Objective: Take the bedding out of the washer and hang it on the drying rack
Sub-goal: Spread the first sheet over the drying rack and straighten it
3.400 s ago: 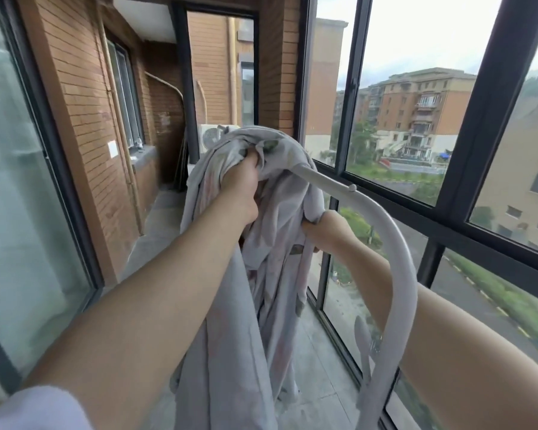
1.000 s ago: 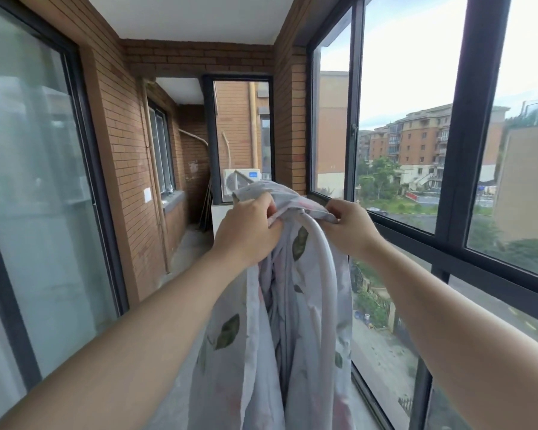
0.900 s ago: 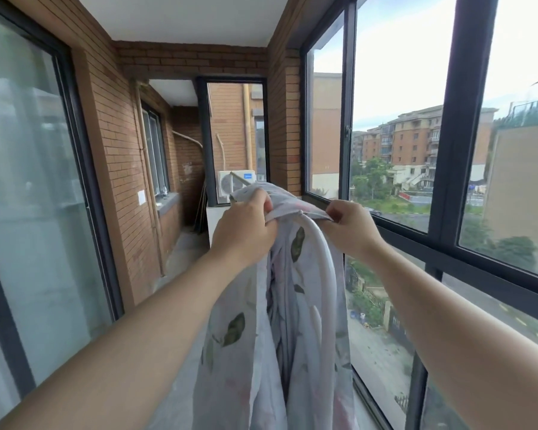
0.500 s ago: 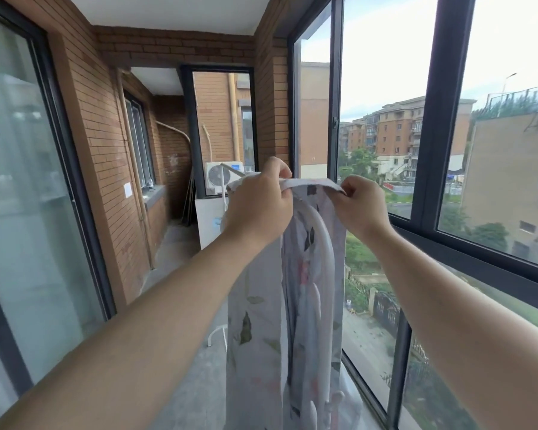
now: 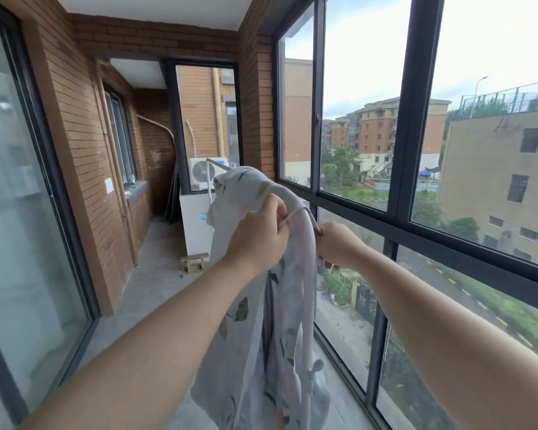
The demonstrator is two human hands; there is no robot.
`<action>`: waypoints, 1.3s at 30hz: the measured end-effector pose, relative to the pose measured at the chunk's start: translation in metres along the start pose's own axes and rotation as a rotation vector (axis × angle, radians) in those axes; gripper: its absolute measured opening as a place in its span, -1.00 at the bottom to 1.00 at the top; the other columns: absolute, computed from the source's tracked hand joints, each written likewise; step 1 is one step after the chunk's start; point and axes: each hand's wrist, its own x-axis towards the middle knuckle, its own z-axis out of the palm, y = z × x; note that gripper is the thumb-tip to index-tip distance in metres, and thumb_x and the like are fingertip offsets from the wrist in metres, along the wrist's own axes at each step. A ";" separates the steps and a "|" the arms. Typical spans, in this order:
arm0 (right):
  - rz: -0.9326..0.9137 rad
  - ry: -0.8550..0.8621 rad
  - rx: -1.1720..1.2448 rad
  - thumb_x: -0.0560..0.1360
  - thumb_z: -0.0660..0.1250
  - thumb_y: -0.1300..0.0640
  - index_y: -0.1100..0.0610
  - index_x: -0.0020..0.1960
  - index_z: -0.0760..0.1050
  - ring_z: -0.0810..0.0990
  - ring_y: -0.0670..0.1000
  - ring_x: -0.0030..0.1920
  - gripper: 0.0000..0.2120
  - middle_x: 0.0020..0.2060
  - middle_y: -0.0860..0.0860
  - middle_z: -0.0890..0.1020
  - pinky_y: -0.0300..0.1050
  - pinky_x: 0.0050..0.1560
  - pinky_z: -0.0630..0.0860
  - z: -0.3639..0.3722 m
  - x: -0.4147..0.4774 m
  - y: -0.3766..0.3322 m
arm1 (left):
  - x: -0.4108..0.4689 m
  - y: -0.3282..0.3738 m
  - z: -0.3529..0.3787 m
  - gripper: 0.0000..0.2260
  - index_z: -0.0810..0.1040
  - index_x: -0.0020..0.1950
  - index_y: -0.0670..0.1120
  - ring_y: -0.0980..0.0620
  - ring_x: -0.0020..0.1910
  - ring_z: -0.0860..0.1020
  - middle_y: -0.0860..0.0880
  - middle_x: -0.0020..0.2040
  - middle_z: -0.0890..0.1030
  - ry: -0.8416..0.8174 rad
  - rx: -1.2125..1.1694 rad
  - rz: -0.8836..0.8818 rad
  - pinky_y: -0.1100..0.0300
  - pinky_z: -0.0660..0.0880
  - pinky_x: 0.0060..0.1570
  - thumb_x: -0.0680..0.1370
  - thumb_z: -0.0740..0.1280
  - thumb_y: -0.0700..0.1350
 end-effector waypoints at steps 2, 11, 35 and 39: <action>0.010 -0.067 0.023 0.55 0.06 0.22 0.24 -0.05 0.57 0.61 0.05 -0.46 -0.70 -0.31 0.11 0.63 -0.19 -0.56 0.45 0.000 -0.007 -0.003 | -0.005 0.002 0.002 -0.91 0.39 0.02 -0.05 -0.05 -0.32 0.55 0.02 -0.32 0.52 -0.042 -0.016 -0.003 0.06 0.45 -0.34 0.63 0.29 -0.09; -0.069 -0.117 0.213 0.50 0.19 0.31 0.16 -0.03 0.59 0.64 -0.03 -0.33 -0.79 -0.23 0.00 0.68 -0.13 -0.48 0.51 -0.008 -0.027 0.005 | -0.015 0.008 0.000 -0.95 0.47 0.04 0.01 -0.04 -0.12 0.57 0.08 -0.16 0.59 0.028 -0.136 -0.168 -0.01 0.55 -0.07 0.60 0.23 -0.09; -0.394 0.145 0.671 0.61 0.27 0.06 0.03 0.06 0.60 0.57 -0.05 -0.31 -0.86 -0.23 -0.03 0.69 -0.03 -0.26 0.55 -0.026 0.130 0.000 | 0.117 -0.029 0.037 -0.83 0.66 0.04 -0.03 0.03 0.00 0.58 0.04 0.00 0.67 0.393 -0.084 -0.606 0.20 0.41 -0.08 0.61 0.29 -0.02; -0.386 0.115 0.649 0.60 0.25 0.05 0.03 0.03 0.58 0.55 -0.07 -0.33 -0.86 -0.23 -0.04 0.67 -0.22 -0.37 0.46 -0.032 0.159 -0.016 | 0.122 -0.025 0.038 -0.87 0.67 0.01 0.03 0.16 -0.08 0.57 0.17 -0.09 0.65 0.333 -0.178 -0.684 0.26 0.47 -0.14 0.54 0.37 0.01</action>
